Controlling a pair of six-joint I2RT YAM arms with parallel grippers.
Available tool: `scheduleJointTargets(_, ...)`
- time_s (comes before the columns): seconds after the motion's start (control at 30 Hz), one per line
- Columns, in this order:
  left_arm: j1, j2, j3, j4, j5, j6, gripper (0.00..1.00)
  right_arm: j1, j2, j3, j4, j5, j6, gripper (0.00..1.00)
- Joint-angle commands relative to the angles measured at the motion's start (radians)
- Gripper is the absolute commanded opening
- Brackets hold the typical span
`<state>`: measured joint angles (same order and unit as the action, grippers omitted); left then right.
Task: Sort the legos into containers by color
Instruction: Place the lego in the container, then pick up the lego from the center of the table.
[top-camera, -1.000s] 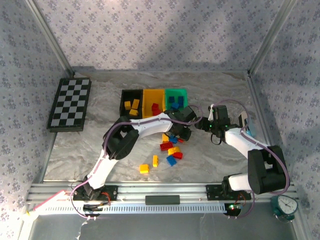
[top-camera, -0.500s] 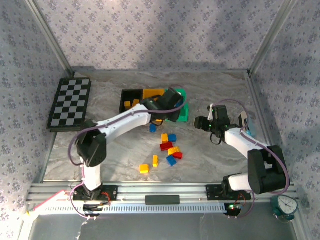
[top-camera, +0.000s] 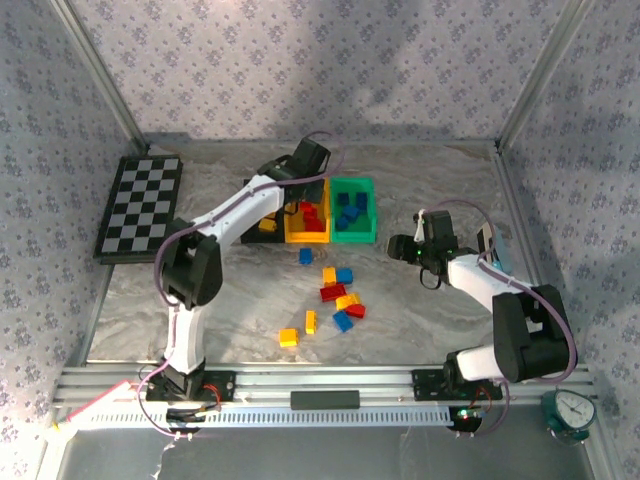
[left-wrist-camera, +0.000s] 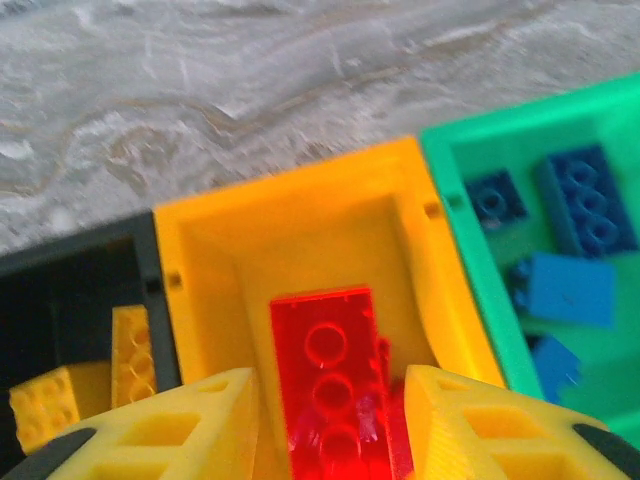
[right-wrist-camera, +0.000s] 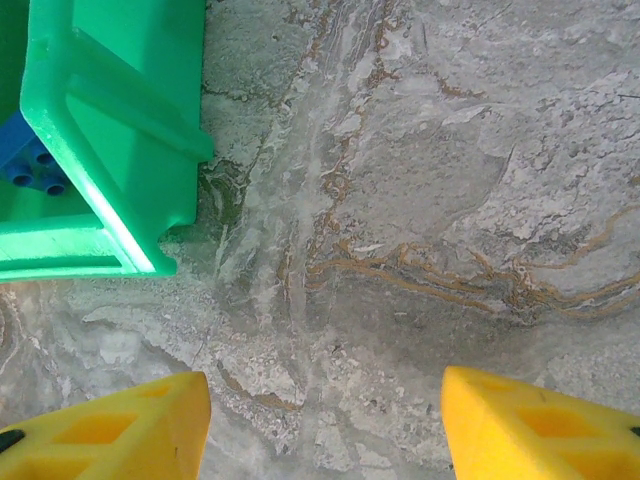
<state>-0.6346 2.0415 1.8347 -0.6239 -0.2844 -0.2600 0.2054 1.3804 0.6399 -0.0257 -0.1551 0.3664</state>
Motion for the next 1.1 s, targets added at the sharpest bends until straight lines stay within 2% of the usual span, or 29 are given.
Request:
scheduleJointTargets(0.0, 0.001, 0.063, 0.109, -0.095, -0.041, 0.047, 0.47, 0.004, 0.003, 0.02, -0.013, -0.013, -0.014, 0.64)
scheduleJointTargets(0.07, -0.004, 0.07, 0.141, -0.106, -0.033, 0.049, 0.54, 0.005, 0.007, 0.022, -0.017, -0.016, -0.014, 0.64)
scheduleJointTargets(0.13, -0.009, 0.048, 0.121, -0.097, -0.016, 0.037, 0.54, 0.006, 0.007, 0.025, -0.016, -0.027, -0.012, 0.64)
scheduleJointTargets(0.47, -0.114, -0.223, -0.314, 0.121, 0.148, 0.053, 0.55, 0.018, 0.013, 0.022, -0.005, -0.046, 0.002, 0.64)
scheduleJointTargets(0.7, -0.201, -0.261, -0.445, 0.156, 0.253, 0.179, 0.56, 0.024, 0.013, 0.025, -0.011, -0.038, -0.001, 0.64)
scheduleJointTargets(0.87, -0.223, -0.234, -0.446, 0.128, 0.409, 0.329, 0.56, 0.025, 0.023, 0.028, -0.012, -0.027, -0.004, 0.64)
scheduleJointTargets(0.97, -0.223, -0.212, -0.416, 0.079, 0.435, 0.391, 0.57, 0.025, 0.022, 0.027, -0.006, -0.031, -0.004, 0.64)
scheduleJointTargets(1.0, -0.224, -0.199, -0.397, 0.059, 0.433, 0.407, 0.62, 0.026, 0.023, 0.024, -0.005, -0.028, -0.004, 0.64)
scheduleJointTargets(1.07, -0.226, -0.171, -0.37, 0.019, 0.434, 0.439, 0.63, 0.023, 0.028, 0.029, -0.013, -0.025, -0.006, 0.64)
